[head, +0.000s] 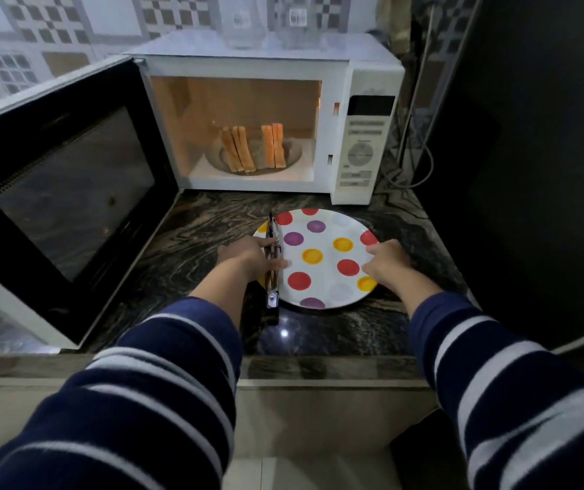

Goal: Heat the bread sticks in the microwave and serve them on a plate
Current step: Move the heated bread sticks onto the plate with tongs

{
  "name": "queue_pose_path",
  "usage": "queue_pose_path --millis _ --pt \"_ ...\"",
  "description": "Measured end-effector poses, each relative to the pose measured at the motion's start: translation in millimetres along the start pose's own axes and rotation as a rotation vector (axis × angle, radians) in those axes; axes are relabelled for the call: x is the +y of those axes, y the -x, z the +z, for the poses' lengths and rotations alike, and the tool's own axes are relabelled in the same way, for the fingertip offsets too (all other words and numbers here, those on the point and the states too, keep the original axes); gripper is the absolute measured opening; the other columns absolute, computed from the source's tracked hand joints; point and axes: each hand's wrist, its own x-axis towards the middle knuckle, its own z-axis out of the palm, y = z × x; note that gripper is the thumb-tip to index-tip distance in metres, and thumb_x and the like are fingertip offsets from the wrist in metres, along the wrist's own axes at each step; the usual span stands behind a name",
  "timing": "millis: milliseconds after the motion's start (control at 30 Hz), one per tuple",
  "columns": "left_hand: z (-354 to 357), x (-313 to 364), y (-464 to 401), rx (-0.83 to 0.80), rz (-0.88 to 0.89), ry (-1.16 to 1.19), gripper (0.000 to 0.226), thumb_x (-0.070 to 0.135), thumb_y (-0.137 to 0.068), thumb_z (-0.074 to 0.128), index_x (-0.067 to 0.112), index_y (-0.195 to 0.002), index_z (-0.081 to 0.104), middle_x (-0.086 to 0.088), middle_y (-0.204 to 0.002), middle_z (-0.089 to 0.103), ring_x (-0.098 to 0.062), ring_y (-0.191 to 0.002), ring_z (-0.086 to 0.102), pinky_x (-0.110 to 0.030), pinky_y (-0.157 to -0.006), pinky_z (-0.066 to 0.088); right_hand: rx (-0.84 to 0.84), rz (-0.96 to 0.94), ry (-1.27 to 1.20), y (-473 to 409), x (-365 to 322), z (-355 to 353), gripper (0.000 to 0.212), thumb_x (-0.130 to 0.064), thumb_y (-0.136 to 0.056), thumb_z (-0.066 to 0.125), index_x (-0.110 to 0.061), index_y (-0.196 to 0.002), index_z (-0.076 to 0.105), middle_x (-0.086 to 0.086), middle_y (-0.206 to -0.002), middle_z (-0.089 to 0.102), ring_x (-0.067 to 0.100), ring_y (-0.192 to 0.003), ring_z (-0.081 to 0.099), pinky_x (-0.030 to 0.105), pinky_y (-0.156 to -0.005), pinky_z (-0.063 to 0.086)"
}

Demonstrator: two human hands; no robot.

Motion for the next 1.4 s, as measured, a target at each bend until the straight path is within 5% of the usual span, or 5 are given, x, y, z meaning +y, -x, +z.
queue_pose_path --millis 333,500,667,1067,1400 --pt "-3.8 -11.5 -12.2 0.117 0.092 0.179 0.033 0.028 -0.1 0.04 0.031 -0.128 0.058 -0.011 -0.14 0.042 -0.035 -0.117 0.053 -0.04 -0.106 0.04 -0.024 -0.255 -0.034 52.8 -56.8 23.8 0.018 -0.034 -0.088 0.058 -0.02 -0.096 0.065 0.006 -0.104 0.056 0.03 -0.104 0.055 0.034 -0.084 0.046" --pt "-15.9 -11.0 -20.1 0.128 0.303 -0.108 0.067 -0.007 -0.087 0.046 0.039 -0.136 0.048 0.002 -0.153 0.024 -0.029 -0.139 0.024 -0.046 -0.109 0.035 -0.135 -0.246 -0.081 80.5 -84.1 52.1 0.045 -0.063 -0.079 0.06 -0.018 -0.07 0.054 0.002 -0.073 0.056 0.029 -0.077 0.059 0.032 -0.058 0.041" --pt "-24.8 1.2 -24.6 0.081 0.484 -0.496 0.072 -0.001 -0.084 0.053 0.045 -0.139 0.042 0.005 -0.158 0.009 -0.028 -0.143 0.009 -0.046 -0.106 0.035 -0.127 -0.188 0.003 86.3 -88.6 63.1 0.061 -0.065 -0.072 0.064 -0.018 -0.11 0.054 0.004 -0.112 0.06 0.028 -0.102 0.06 0.037 -0.086 0.05" --pt "-35.7 -4.3 -30.3 0.194 0.646 -0.662 0.038 0.028 -0.078 0.071 0.04 -0.113 0.063 0.011 -0.127 0.055 -0.019 -0.128 0.033 -0.04 -0.108 0.017 -0.079 -0.251 0.134 81.7 -86.9 27.6 0.026 -0.038 -0.076 0.068 -0.018 -0.092 0.069 0.005 -0.093 0.068 0.027 -0.079 0.061 0.026 -0.056 0.038" --pt "-56.5 -16.6 -18.9 0.228 0.608 -0.523 0.04 0.045 -0.08 0.067 0.033 -0.118 0.064 0.008 -0.128 0.056 -0.017 -0.129 0.035 -0.041 -0.111 0.013 0.018 -0.399 -0.062 63.5 -66.1 7.0 0.019 -0.023 -0.086 0.066 -0.019 -0.104 0.068 0.003 -0.103 0.068 0.023 -0.094 0.062 0.033 -0.077 0.049"
